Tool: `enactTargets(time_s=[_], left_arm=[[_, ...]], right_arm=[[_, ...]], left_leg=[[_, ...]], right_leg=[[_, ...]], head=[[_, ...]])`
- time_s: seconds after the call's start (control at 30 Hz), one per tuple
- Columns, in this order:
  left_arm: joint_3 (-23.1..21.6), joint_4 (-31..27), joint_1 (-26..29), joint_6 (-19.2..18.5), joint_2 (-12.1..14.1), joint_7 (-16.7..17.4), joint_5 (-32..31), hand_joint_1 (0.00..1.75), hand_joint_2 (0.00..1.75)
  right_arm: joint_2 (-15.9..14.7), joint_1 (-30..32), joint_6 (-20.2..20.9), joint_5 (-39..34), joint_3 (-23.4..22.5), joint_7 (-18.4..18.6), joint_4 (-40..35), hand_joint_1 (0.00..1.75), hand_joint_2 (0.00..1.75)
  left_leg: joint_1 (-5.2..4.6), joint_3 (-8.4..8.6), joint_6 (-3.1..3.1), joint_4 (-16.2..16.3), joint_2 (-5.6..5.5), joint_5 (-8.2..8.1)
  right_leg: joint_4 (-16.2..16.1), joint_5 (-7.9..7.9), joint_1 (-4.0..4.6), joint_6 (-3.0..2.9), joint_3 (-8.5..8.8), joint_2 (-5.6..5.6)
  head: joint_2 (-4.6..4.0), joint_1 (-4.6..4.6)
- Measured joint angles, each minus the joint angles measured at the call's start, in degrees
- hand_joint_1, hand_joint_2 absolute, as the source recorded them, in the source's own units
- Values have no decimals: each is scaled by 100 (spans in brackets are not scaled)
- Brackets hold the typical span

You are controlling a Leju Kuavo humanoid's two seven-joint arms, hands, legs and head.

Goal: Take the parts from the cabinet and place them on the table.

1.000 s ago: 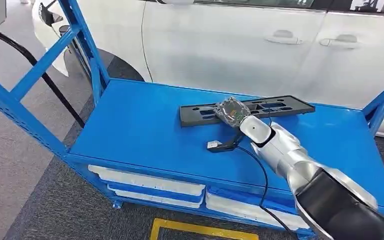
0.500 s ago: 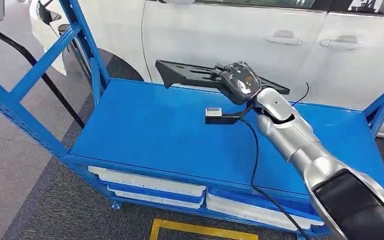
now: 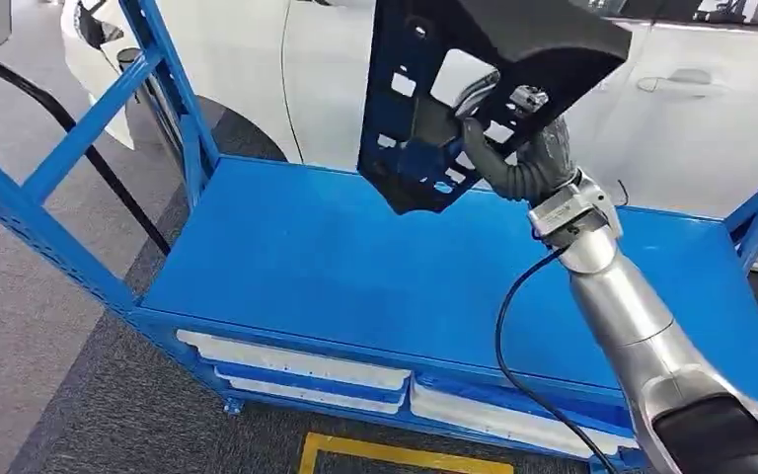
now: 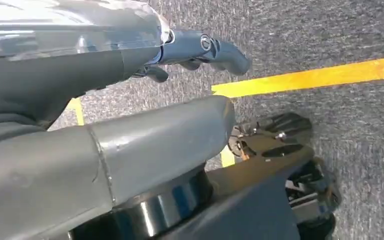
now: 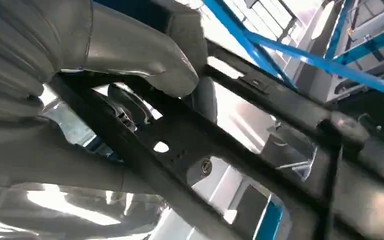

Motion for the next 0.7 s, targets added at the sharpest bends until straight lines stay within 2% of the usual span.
enactTargets(time_s=[0.07, 0.1, 0.17, 0.2, 0.23, 0.27, 0.3, 0.37, 0.4, 0.43, 0.5, 0.53, 0.57, 0.6, 0.63, 0.7], left_arm=[[0, -2, -5, 4, 4, 0, 0, 0, 0], [0, 0, -5, 4, 4, -2, 0, 0, 175], [0, -2, 0, 11, 4, -70, -26, 0, 175], [-4, -2, 6, 48, 4, -109, -39, 0, 175], [-11, 0, 17, 124, 2, -159, -65, 0, 175], [-18, 0, 31, 188, 0, -199, -70, 0, 175], [-24, 0, 43, 267, 0, -260, -81, 0, 175], [-55, -2, 52, 416, 0, -361, -127, 0, 175], [-66, 0, 49, 490, 0, -391, -140, 0, 175], [-78, 0, 44, 600, -6, -428, -144, 0, 175], [-96, -2, 71, 761, -9, -494, -72, 0, 175], [-92, 0, 67, 774, -9, -531, 33, 0, 175], [-83, 0, 64, 761, -11, -516, 90, 0, 175], [-83, -2, 56, 734, -11, -463, 112, 0, 175], [-83, 0, 41, 704, -11, -413, 116, 0, 175], [-83, -2, 9, 618, -11, -328, 85, 0, 175]], right_arm=[[-2, 23, 4, 0, -46, 2, -111, 175, 175], [-2, 25, 31, -27, -61, -2, -146, 175, 175], [-2, 110, 370, -433, -106, -78, -229, 175, 175], [7, 259, 618, -727, -153, -118, -286, 175, 175], [33, 456, 991, -1076, -198, -161, -403, 175, 175], [66, 720, 1238, -1299, -227, -228, -503, 175, 175], [105, 1004, 1472, -1428, -238, -308, -647, 175, 175], [245, 1661, 1639, -1353, -188, -422, -927, 175, 175], [311, 2006, 1619, -1298, -151, -439, -1063, 175, 175], [364, 2309, 1568, -1208, -95, -446, -1205, 175, 175], [527, 2840, 1440, -1093, 0, -492, -1449, 175, 175], [597, 3142, 1421, -1093, 51, -496, -1574, 175, 175], [641, 3370, 1445, -1128, 72, -483, -1677, 175, 175], [684, 3477, 1533, -1211, 74, -413, -1731, 175, 175], [699, 3506, 1680, -1317, 77, -348, -1768, 175, 175], [745, 3624, 1886, -1555, 33, -144, -1818, 175, 175]], left_leg=[[-7, -9, -72, 56, 11, -68], [-11, -94, -109, 269, 17, -225], [30, -491, -154, 1134, 18, -666], [41, -703, -172, 1582, 19, -828], [51, -819, -184, 1806, 20, -853], [57, -792, -187, 1729, 21, -732], [64, -633, -182, 1391, 22, -516], [70, -52, -139, 229, 22, 30], [54, 85, -94, 14, 18, -86], [27, 85, -69, -42, 7, -41], [11, 98, -27, -22, 2, -61], [16, 127, 2, -57, 1, -50], [88, 184, 52, -138, 5, -5], [74, 215, 79, -168, 12, 3], [71, 213, 96, -168, 34, 10], [54, 195, 114, -166, 68, 11]], right_leg=[[-72, 37, -71, -75, 36, -13], [-80, 36, -76, -114, 43, -14], [-77, 30, -64, -126, 43, -22], [-75, 26, -57, -132, 43, -35], [-74, 22, -54, -133, 48, -41], [-73, 16, -54, -132, 58, -42], [-71, 6, -54, -125, 71, -40], [-60, -27, -55, -99, 114, -34], [-75, -38, -48, -74, 128, -39], [-60, -41, -24, -38, 122, -44], [-97, -36, -48, 17, 156, -43], [-128, -37, -41, 52, 201, -45], [-108, -76, -30, 90, 223, -43], [28, -196, -43, 103, 184, -23], [358, -425, -45, 106, 26, -16], [1340, -889, -51, 129, -428, -17]], head=[[0, 0], [0, -2], [0, 0], [0, 0], [0, -2], [0, 0], [0, 0], [0, 0], [0, 0], [0, 0], [0, -2], [0, 0], [0, 0], [0, 0], [0, 0], [0, 0]])
